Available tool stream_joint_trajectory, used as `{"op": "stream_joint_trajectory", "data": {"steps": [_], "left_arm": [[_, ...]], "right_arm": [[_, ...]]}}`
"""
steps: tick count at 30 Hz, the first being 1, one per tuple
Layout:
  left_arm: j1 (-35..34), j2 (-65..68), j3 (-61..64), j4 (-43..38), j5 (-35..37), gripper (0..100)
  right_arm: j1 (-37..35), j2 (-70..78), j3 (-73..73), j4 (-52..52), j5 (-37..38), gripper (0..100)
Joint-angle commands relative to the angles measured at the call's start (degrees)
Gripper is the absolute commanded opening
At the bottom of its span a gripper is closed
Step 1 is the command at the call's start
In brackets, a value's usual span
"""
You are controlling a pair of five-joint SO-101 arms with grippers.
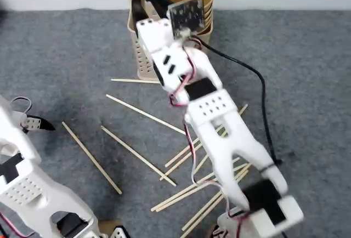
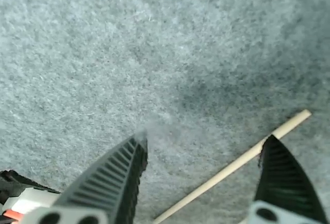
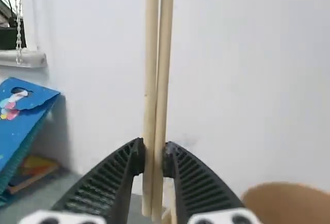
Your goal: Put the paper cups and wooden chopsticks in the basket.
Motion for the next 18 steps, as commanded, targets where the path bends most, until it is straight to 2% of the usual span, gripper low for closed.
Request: {"op": "stream_joint_trajectory", "data": {"steps": [1,10,15,18], "left_arm": [[-0.3,-3.5,0.1,1.3,-0.4,33],[-0.3,-3.5,0.1,1.3,-0.4,33],[-0.2,-3.5,0.1,1.3,-0.4,33],[0.0,-3.5,0.1,1.3,-0.4,33]], "right_arm": [[0.6,5.6,-9.9,-1.4,-5.0,0.8],[1.9,14.0,-15.8,-1.4,-6.2,0.8],[3.0,14.5,-15.7,-1.7,-1.6,0.8],[3.0,14.4,-15.7,-1.9,-1.8,0.8]]}}
